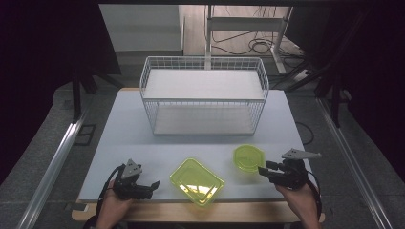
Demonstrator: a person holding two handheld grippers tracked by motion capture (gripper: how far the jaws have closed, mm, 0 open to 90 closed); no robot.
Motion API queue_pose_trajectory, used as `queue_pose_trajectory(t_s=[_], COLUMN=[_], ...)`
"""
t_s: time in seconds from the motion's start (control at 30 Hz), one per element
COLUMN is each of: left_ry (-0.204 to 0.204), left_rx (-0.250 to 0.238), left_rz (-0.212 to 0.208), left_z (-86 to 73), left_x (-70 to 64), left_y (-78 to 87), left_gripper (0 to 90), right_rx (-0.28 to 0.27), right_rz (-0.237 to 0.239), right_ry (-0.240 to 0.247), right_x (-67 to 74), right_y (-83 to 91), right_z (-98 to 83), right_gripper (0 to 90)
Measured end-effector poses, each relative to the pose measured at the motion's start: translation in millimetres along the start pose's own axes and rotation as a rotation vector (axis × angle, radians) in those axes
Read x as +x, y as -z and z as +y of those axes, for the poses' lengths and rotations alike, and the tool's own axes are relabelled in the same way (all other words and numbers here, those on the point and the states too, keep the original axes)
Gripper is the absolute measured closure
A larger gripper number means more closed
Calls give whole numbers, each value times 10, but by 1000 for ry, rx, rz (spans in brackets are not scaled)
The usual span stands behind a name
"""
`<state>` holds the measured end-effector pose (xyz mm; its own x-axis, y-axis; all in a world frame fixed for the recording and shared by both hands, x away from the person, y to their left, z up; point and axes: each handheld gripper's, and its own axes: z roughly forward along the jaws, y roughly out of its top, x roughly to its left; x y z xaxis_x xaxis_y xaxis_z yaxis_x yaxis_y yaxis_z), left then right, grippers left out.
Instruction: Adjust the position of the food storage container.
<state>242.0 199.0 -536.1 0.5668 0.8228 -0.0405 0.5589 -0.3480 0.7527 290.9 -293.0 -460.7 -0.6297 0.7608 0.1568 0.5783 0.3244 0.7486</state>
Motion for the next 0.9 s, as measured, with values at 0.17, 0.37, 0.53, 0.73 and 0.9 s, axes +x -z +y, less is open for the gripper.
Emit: queue_pose_trajectory(t_s=[0.17,0.37,0.53,0.73,0.9], left_ry=[-3,-4,-5,-6,-9], left_rx=[4,5,6,7,8], left_rz=[0,0,0,0,-1], left_z=[1,0,0,0,0], left_x=[-3,-4,-5,-5,-6], left_y=[-8,-12,-11,-13,-11], left_gripper=[60,60,60,60,60], right_rx=[11,25,41,58,83], right_rz=[22,50,75,104,111], right_ry=[27,70,117,148,176], right_x=[75,164,254,372,464], right_y=[-52,-173,-351,-588,-792], right_z=[116,258,401,562,651], right_gripper=[614,713,830,879,881])
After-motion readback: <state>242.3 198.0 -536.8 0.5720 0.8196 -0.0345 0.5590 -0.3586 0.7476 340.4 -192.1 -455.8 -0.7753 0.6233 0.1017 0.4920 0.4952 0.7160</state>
